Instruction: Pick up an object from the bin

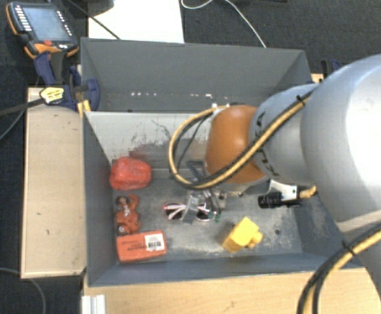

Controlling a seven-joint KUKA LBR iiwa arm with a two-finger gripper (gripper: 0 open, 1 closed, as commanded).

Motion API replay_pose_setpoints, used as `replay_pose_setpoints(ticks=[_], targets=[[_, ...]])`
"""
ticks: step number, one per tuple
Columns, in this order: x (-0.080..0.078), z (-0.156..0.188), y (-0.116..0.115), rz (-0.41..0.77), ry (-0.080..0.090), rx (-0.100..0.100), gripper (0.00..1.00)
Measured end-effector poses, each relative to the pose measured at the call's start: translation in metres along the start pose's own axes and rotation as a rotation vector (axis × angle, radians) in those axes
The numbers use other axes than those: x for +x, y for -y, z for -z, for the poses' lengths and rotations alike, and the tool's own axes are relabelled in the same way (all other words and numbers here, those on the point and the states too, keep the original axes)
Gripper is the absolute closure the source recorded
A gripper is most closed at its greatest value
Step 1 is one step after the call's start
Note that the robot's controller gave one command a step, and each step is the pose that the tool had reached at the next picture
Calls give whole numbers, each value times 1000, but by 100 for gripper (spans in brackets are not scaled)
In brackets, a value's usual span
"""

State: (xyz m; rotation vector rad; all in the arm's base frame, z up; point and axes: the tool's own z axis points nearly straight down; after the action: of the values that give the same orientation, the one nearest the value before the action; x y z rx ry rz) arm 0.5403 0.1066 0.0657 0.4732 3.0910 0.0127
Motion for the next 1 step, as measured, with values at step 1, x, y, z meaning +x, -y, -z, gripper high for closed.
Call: replay_pose_setpoints(ticks=[1], targets=[[-4,5,-8,6,4,-3,100]])
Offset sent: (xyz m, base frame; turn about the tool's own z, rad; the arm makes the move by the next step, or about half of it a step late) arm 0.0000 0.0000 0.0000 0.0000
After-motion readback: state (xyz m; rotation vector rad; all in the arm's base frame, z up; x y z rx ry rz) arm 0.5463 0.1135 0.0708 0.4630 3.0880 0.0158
